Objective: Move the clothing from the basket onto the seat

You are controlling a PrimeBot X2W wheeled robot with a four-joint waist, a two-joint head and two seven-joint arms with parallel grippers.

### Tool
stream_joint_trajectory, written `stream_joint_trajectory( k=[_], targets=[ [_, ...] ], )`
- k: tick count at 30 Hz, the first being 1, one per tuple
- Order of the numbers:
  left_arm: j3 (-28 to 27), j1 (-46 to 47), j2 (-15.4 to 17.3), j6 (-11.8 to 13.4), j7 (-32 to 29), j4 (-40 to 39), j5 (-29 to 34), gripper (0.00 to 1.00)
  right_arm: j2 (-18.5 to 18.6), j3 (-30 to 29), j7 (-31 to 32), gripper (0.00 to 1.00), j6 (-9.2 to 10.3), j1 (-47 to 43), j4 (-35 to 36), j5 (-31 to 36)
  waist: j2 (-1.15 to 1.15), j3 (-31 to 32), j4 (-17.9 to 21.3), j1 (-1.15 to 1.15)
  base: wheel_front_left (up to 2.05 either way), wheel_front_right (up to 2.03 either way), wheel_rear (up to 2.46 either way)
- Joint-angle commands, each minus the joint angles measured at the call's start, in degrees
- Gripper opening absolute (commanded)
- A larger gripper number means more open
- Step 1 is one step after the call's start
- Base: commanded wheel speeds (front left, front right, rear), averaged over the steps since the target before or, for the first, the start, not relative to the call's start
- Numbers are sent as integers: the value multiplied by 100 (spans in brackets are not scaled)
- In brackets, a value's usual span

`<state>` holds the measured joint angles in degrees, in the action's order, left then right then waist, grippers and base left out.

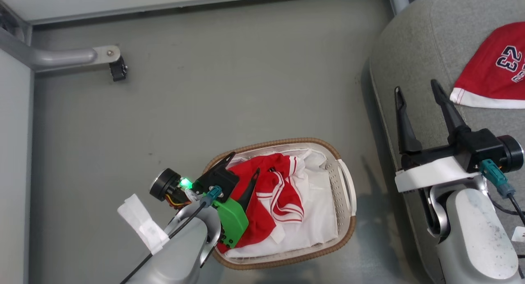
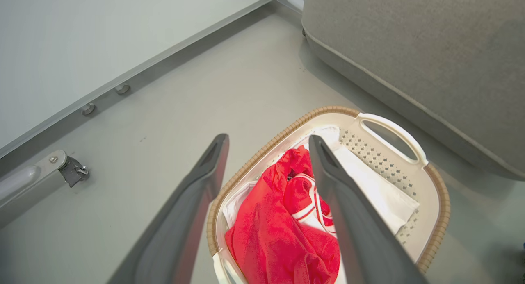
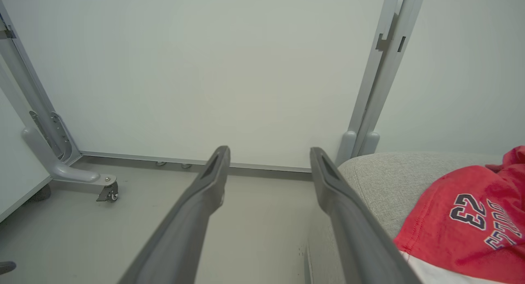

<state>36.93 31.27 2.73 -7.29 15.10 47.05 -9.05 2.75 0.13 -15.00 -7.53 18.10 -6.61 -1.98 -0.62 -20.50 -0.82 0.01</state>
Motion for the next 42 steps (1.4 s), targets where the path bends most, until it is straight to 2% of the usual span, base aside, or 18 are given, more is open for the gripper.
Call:
stream_joint_trajectory(
  k=[1,9,16,26,32,38,39,40,41,42],
  targets=[
    [182,251,30,-18,-18,168,-33,100,23,-38,-28,100,8,167,62,1,62,-880,360,-1,0,0,0],
    [1165,848,32,-15,-194,816,-308,100,23,14,-28,100,8,700,327,-100,62,-1722,774,-1,0,0,0],
    [1632,1429,37,183,-266,1270,-258,100,17,123,-28,100,8,1252,611,-244,62,-2414,1156,-1,0,0,0],
    [1796,2137,101,288,-155,2147,-151,100,18,334,-28,100,8,1734,952,-460,62,-3036,1519,-1,0,0,0],
    [1781,2376,251,514,-139,2433,-173,100,19,408,-28,100,8,1768,1082,-618,62,-3206,1741,-1,0,0,0],
    [1766,2394,365,585,-306,2568,-265,100,19,403,-28,100,8,1680,1145,-728,62,-3275,1859,-1,0,0,0],
    [1762,2367,373,575,-344,2586,-284,96,19,404,-28,100,8,1675,1148,-730,62,-3282,1870,-1,0,0,0],
    [1756,2347,382,566,-362,2596,-301,84,19,405,-28,100,8,1672,1151,-741,62,-3284,1876,-1,0,0,0],
    [1749,2323,389,567,-391,2608,-330,51,19,403,-28,100,8,1669,1153,-746,62,-3282,1878,-1,0,0,0],
    [1756,2287,395,560,-405,2620,-332,30,20,398,-28,100,8,1665,1150,-753,62,-3273,1876,-1,0,0,0]
  ],
)
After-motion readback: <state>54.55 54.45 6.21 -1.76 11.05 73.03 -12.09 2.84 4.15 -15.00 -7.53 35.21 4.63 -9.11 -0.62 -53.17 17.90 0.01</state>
